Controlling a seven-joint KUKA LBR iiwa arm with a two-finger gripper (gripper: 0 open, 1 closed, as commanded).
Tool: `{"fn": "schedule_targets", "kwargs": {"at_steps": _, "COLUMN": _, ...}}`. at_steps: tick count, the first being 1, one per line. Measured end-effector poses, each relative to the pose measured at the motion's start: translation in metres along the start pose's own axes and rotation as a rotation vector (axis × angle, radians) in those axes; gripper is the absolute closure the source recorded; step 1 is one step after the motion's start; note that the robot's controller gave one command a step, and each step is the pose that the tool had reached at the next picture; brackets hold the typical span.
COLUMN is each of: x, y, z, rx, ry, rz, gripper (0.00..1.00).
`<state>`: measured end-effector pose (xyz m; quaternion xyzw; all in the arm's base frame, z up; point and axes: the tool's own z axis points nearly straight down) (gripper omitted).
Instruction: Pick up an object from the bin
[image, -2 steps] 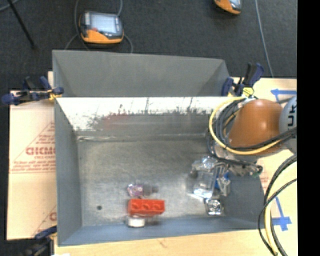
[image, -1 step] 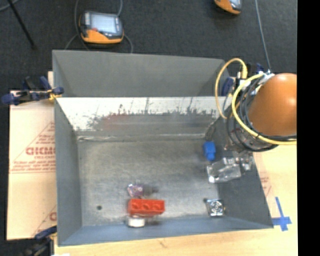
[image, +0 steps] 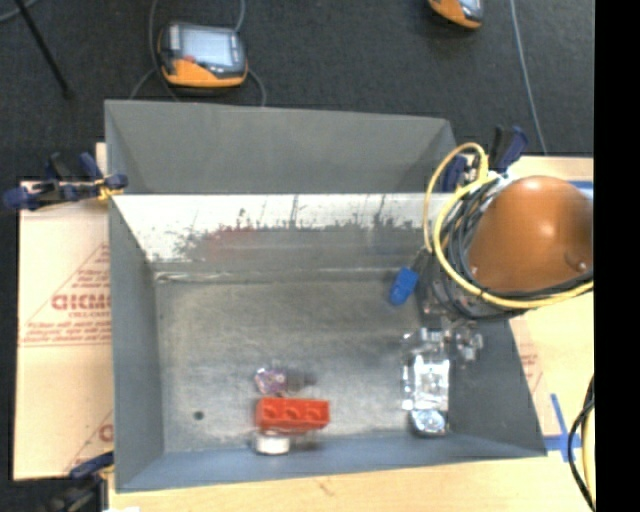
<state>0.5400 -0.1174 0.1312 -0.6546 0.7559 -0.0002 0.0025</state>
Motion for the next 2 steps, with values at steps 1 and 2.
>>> {"fn": "schedule_targets", "kwargs": {"at_steps": 1, "x": 0.000, "y": 0.010, "z": 0.027, "rx": -0.001, "ry": -0.006, "rz": -0.504, "gripper": 1.00}}
{"fn": "schedule_targets", "kwargs": {"at_steps": 2, "x": 0.003, "y": -0.015, "z": -0.097, "rx": 0.001, "ry": 0.004, "rz": -0.600, "gripper": 1.00}}
